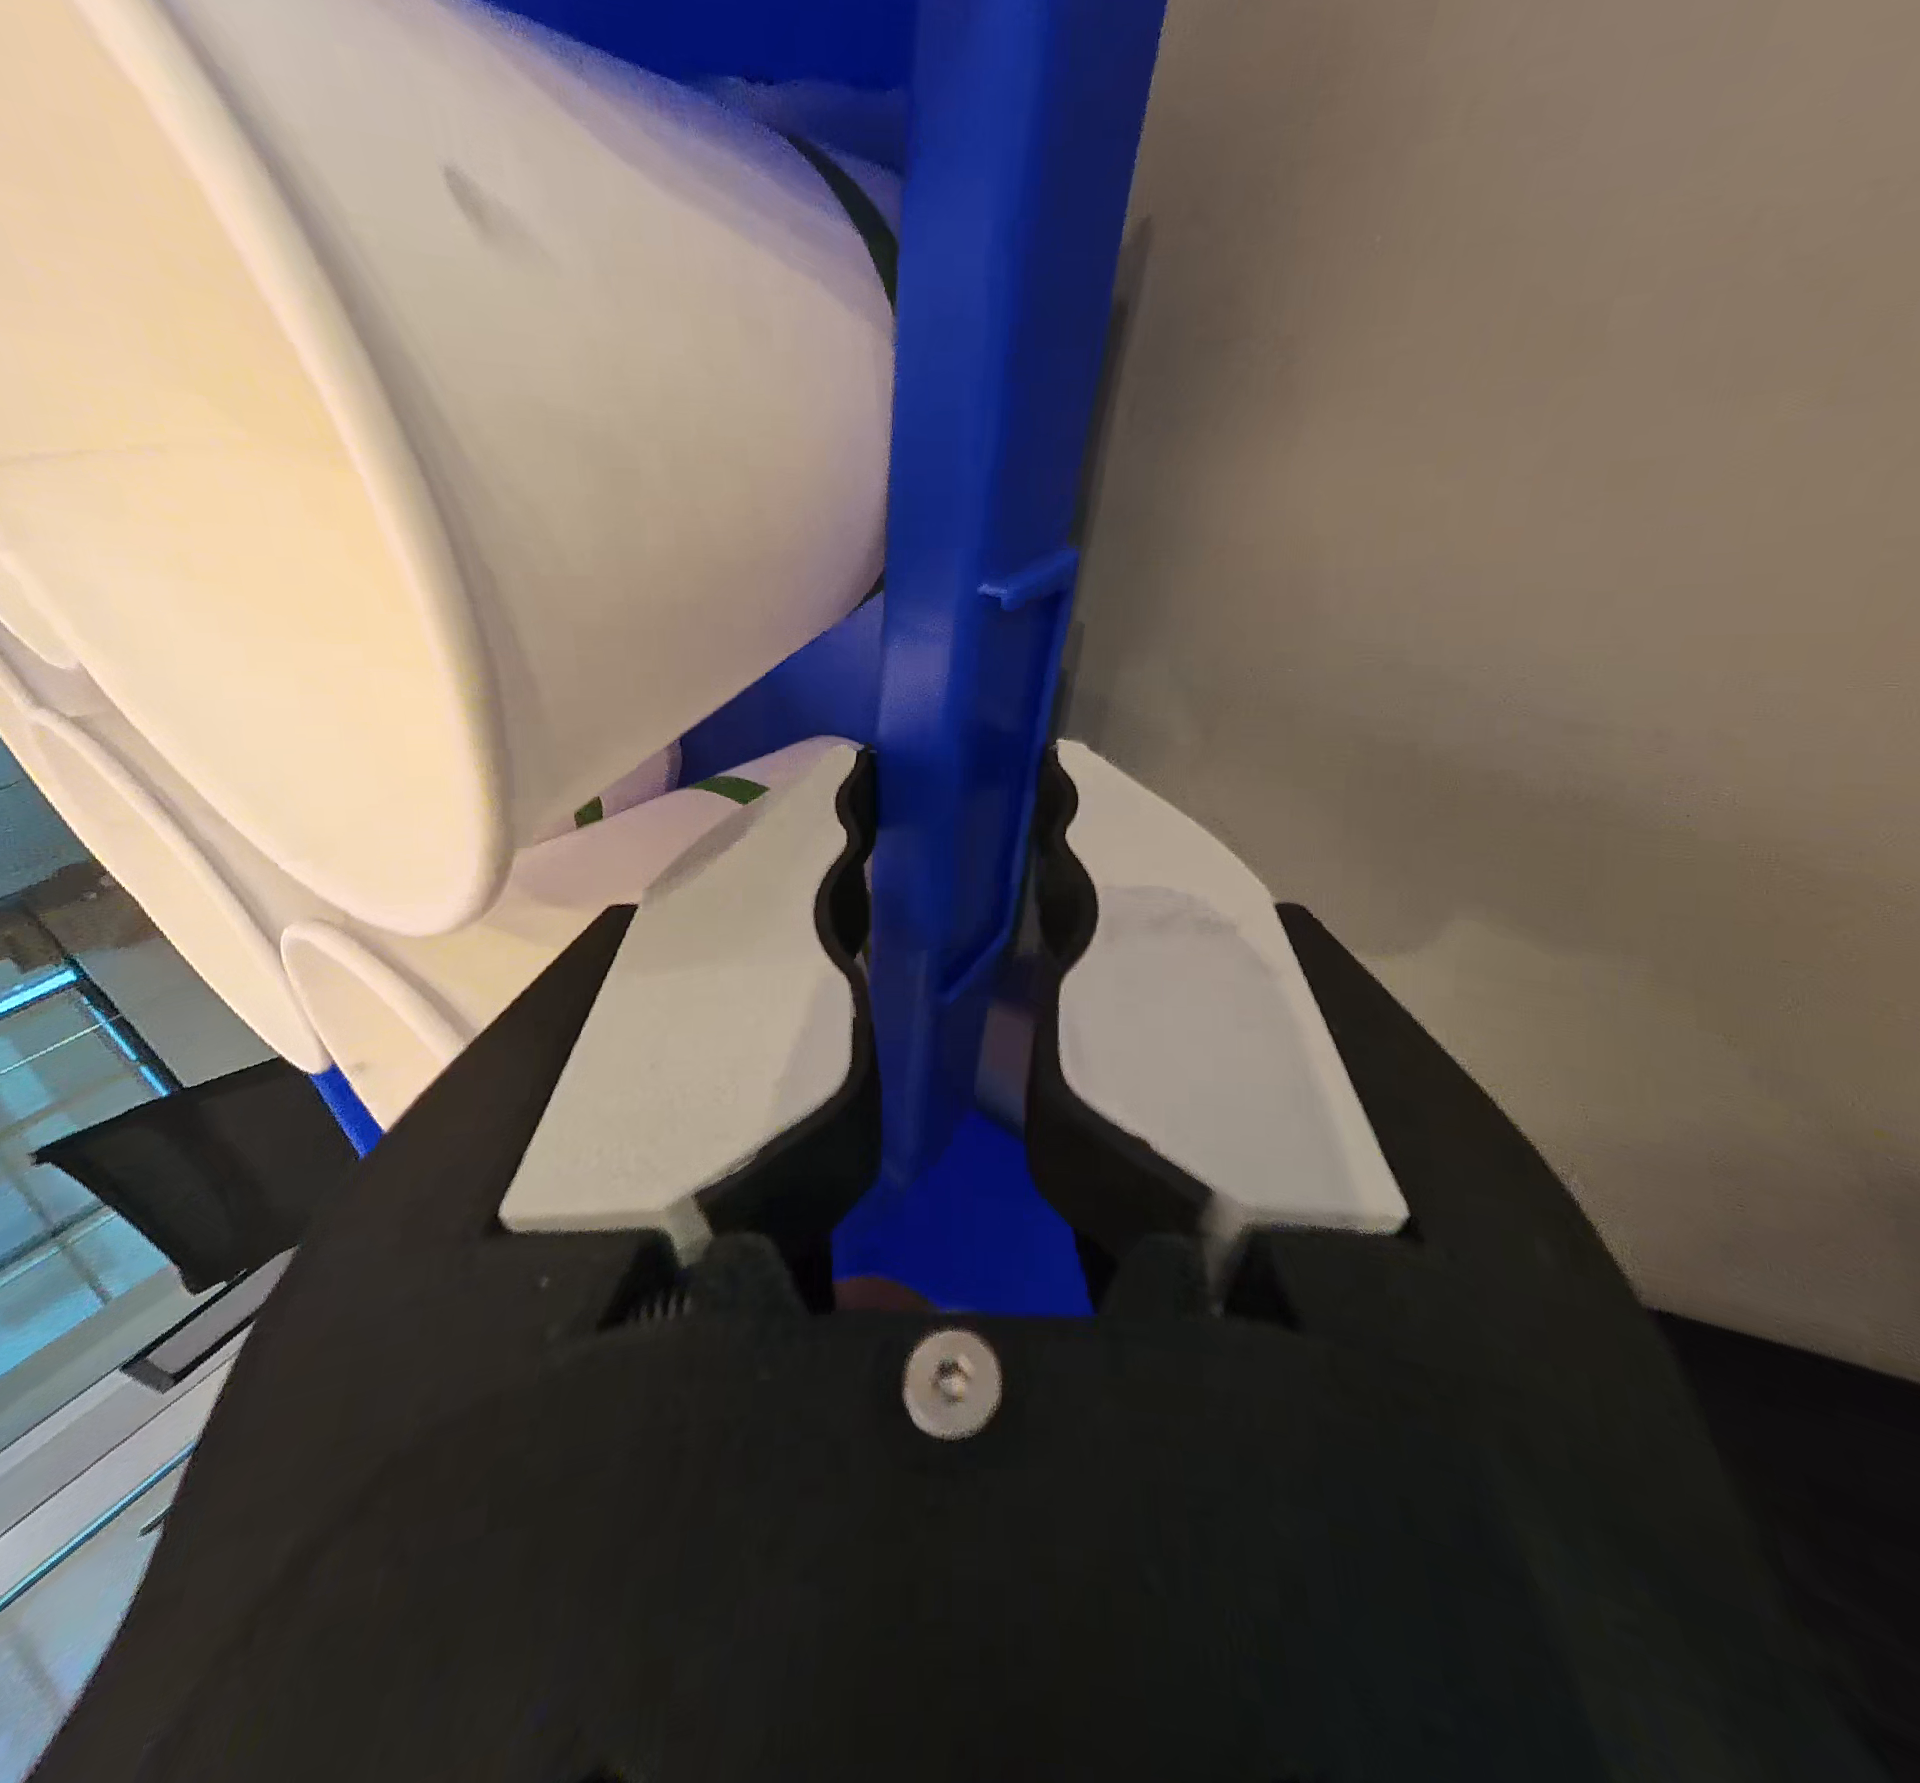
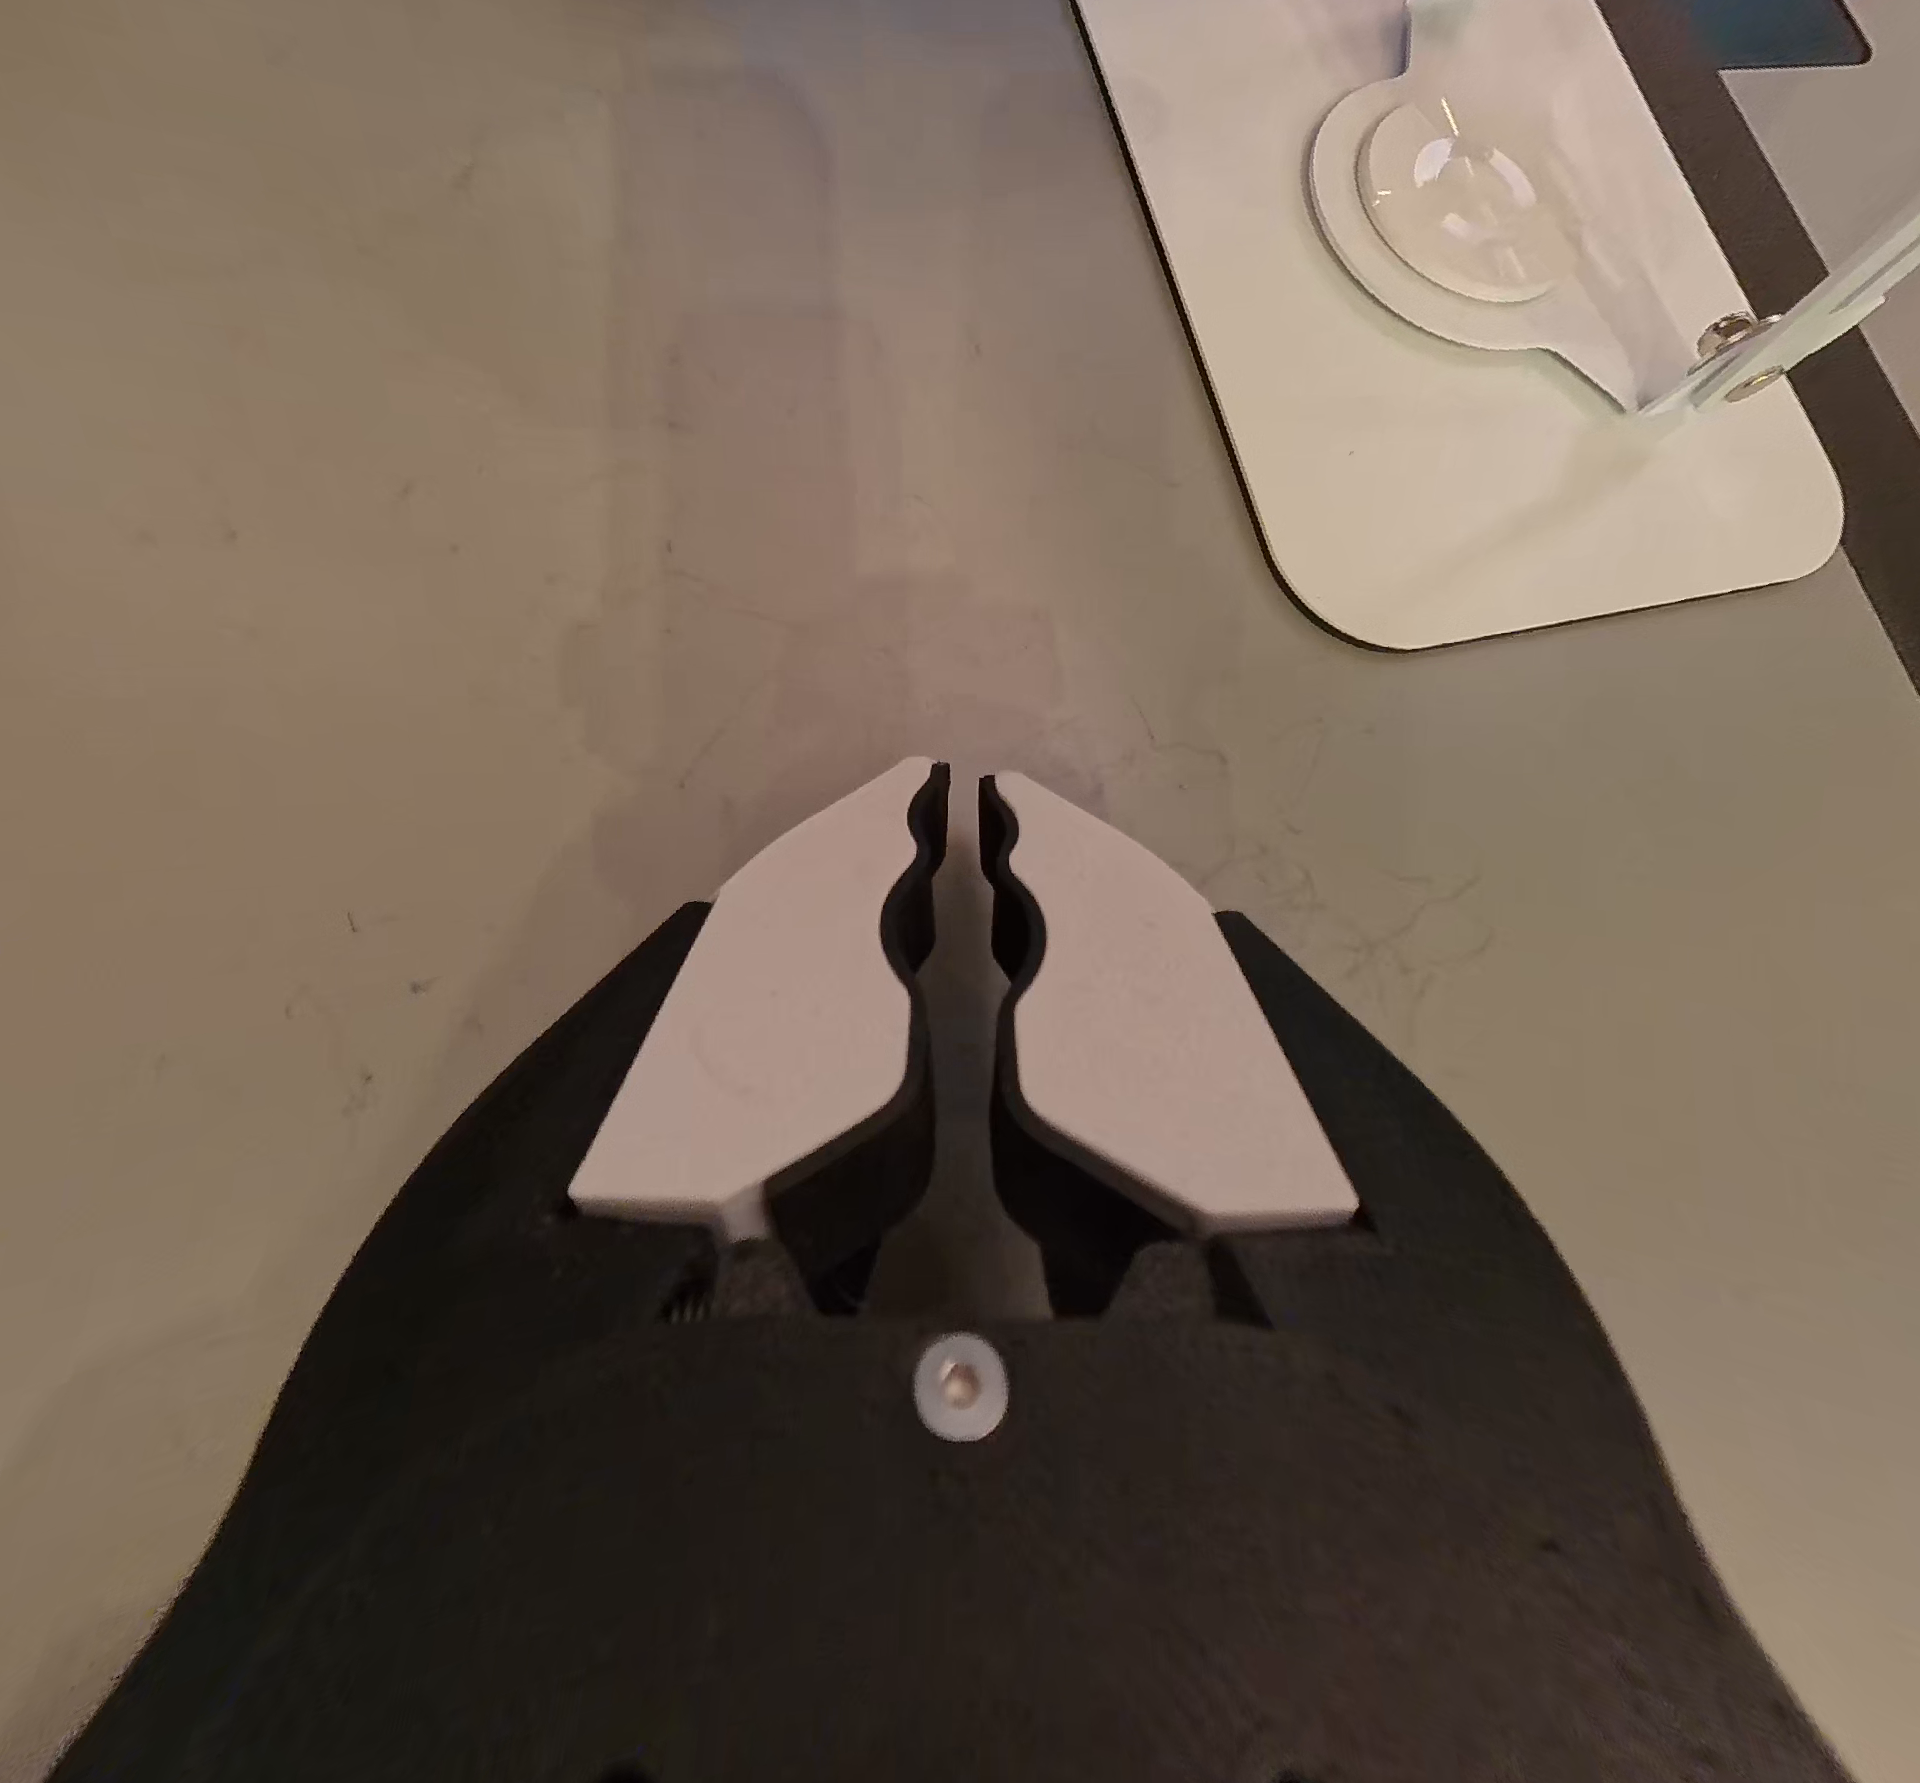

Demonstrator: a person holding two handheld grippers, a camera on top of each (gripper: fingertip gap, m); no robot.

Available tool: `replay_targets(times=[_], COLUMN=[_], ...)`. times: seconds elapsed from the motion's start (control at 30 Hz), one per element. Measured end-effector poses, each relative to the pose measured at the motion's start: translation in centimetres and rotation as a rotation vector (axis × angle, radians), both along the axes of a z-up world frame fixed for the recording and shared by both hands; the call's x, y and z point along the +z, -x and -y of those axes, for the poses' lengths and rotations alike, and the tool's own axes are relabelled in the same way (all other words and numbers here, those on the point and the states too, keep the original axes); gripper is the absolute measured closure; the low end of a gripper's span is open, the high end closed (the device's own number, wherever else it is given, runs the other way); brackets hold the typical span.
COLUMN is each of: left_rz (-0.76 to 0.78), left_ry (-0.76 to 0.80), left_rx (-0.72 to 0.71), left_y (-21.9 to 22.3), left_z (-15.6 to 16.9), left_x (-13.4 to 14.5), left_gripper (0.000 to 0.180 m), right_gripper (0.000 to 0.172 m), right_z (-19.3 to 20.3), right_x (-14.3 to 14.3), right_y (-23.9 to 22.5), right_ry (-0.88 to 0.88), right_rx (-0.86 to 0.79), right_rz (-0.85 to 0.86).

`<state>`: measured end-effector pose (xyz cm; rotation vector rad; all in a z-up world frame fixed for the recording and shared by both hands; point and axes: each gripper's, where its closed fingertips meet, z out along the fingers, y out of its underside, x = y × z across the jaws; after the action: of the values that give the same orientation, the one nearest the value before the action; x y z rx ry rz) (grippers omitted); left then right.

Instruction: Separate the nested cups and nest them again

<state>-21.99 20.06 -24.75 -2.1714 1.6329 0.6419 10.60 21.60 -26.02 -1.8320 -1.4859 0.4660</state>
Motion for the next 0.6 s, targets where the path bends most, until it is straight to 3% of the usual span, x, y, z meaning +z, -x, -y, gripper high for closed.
replay_targets(times=[0.6], left_rz=[-0.084], left_ry=[0.003], left_rx=[0.044], left_y=[2.8], left_z=[-4.5], left_x=[0.0], left_gripper=[0.150], right_gripper=[0.167], right_z=[0.0], right_x=[0.0], right_y=[0.0], right_ry=[-0.007], right_rx=[0.007], right_rz=[0.007])
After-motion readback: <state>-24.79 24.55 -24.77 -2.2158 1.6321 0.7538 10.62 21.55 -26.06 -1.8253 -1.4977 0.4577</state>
